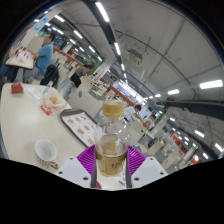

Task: Pour water

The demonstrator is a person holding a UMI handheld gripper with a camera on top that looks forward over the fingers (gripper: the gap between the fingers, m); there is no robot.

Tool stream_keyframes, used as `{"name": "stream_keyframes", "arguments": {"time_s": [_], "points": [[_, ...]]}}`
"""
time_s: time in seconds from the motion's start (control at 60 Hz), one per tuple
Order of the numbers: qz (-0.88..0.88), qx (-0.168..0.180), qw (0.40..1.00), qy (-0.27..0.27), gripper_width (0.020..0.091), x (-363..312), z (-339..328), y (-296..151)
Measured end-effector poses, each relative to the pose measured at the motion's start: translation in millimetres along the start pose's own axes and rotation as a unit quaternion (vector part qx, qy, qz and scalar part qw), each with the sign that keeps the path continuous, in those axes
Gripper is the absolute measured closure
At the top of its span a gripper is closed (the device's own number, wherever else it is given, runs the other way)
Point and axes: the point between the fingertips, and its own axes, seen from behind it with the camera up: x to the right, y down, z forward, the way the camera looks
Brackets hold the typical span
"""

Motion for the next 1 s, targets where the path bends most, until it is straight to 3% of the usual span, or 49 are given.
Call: {"name": "stream_keyframes", "arguments": {"time_s": [0.217,0.517,0.633,0.767,0.85,0.9,1.0], "points": [[0.227,-0.042,0.972,-0.042,0.0709,-11,28,69],[0.307,-0.107,0.944,-0.056,0.0694,-42,46,151],[0.31,-0.091,0.945,-0.056,0.0678,-41,44,153],[0.321,-0.102,0.94,-0.055,0.0583,-41,45,156],[0.323,-0.138,0.934,-0.061,0.0353,-44,37,164],[0.315,-0.147,0.935,-0.061,0.0254,-41,30,163],[0.317,-0.171,0.931,-0.062,0.0262,-35,5,157]]}}
